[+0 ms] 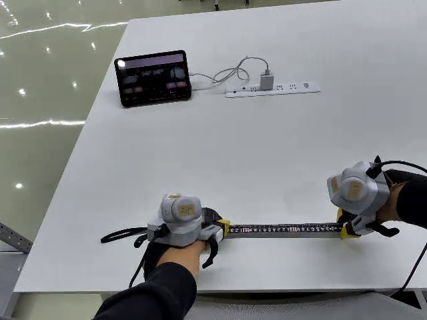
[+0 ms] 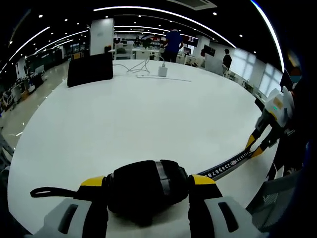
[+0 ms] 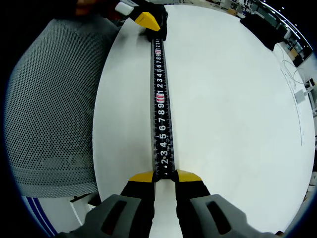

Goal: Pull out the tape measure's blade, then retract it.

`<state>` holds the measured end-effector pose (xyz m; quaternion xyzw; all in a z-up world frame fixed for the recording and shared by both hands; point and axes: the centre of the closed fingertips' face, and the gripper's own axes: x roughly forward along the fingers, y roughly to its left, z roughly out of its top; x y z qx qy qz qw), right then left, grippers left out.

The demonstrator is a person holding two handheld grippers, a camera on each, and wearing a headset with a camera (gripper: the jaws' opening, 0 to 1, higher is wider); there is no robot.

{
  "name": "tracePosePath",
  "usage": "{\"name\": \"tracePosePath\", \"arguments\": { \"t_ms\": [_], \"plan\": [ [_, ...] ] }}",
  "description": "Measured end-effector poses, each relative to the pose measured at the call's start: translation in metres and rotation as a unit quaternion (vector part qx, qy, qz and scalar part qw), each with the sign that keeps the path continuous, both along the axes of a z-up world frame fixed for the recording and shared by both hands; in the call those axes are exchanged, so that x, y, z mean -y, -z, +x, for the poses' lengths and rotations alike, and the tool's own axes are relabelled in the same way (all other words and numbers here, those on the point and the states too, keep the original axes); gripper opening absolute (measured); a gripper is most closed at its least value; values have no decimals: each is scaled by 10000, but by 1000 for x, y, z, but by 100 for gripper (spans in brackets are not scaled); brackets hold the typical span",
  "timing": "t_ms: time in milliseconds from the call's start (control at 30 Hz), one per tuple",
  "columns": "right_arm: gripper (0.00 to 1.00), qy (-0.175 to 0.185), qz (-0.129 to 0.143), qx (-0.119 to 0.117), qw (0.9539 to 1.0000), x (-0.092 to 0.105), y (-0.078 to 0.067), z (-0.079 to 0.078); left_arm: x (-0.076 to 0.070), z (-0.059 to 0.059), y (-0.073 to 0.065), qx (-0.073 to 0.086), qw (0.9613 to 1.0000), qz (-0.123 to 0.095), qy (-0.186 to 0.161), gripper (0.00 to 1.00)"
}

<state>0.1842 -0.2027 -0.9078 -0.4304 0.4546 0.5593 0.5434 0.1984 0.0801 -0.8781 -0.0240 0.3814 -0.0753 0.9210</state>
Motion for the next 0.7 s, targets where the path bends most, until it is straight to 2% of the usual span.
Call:
{"name": "tracePosePath", "arguments": {
  "t_ms": [167, 400, 433, 467, 500, 533, 567, 700],
  "plan": [
    [11, 29, -26, -6, 10000, 0, 1, 1, 1, -3, 0, 22, 9999, 129, 69, 60],
    [11, 59, 7, 25, 10000, 1, 2, 3, 0, -1, 0, 11, 10000, 86, 50, 61],
    [11, -24, 22, 56, 10000, 1, 2, 2, 0, -1, 0, 13, 9999, 90, 52, 61],
    [11, -326, 53, 173, 9993, 0, 2, 3, 0, -1, 0, 12, 9999, 90, 53, 61],
    [11, -371, 100, 202, 9991, -1, 2, 1, 0, -1, -1, 36, 9999, 98, 59, 61],
    [11, -142, 107, 146, 9997, 0, 2, 2, 0, 0, -1, 35, 9999, 107, 59, 61],
    [11, -59, 134, 122, 9998, 1, 2, 2, 0, 0, -1, 43, 9999, 111, 62, 61],
    [11, 40, 170, 107, 9998, 0, 3, 4, 0, 0, -2, 74, 9999, 72, 54, 61]
  ]
}}
